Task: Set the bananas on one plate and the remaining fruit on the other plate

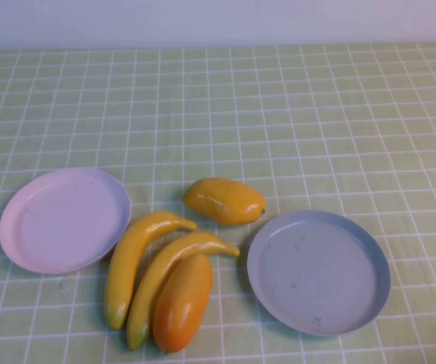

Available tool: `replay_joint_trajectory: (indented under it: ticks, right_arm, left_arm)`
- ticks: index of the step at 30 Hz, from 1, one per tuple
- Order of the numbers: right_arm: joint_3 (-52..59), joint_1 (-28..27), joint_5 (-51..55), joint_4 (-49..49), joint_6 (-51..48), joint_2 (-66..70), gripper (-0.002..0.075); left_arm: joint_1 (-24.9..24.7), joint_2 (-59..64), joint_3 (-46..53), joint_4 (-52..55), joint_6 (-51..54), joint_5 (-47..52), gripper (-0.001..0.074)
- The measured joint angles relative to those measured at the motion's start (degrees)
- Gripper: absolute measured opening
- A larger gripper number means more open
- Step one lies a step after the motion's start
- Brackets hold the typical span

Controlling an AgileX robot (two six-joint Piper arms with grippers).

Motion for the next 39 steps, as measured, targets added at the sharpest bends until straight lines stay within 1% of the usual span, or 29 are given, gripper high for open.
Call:
replay_joint_trajectory:
  ticks: [31,39]
  right_arm:
    - [0.0,0.0,0.0,0.0,0.0,0.0,-0.0015]
    - [0.0,0.0,0.0,0.0,0.0,0.0,-0.0015]
  left_arm:
    - [0.0,0.0,0.0,0.9,-0.1,0.0,-0.0002]
    - [0.0,0.0,0.0,-1.5,-2.5,-3.1,-0.0002]
